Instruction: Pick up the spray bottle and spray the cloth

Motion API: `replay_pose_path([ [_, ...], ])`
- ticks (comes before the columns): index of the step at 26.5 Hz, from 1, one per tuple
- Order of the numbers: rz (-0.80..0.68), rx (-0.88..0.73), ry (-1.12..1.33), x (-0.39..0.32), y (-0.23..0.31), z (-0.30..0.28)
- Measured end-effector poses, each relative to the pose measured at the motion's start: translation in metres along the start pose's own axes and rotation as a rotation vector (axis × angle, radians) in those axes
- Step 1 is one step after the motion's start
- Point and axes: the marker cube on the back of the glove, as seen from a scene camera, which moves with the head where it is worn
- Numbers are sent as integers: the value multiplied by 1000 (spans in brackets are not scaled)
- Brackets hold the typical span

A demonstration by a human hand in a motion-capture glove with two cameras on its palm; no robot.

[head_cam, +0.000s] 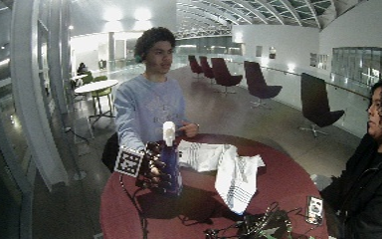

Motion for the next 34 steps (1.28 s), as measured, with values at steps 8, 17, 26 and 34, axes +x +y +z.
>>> replay_pose_path([
  [8,-80,-224,-201,-35,10,-5],
  [17,-56,-691,-376,-106,44,13],
  [26,93,-935,-415,-126,84,26],
  [34,204,-999,-371,-126,108,24],
])
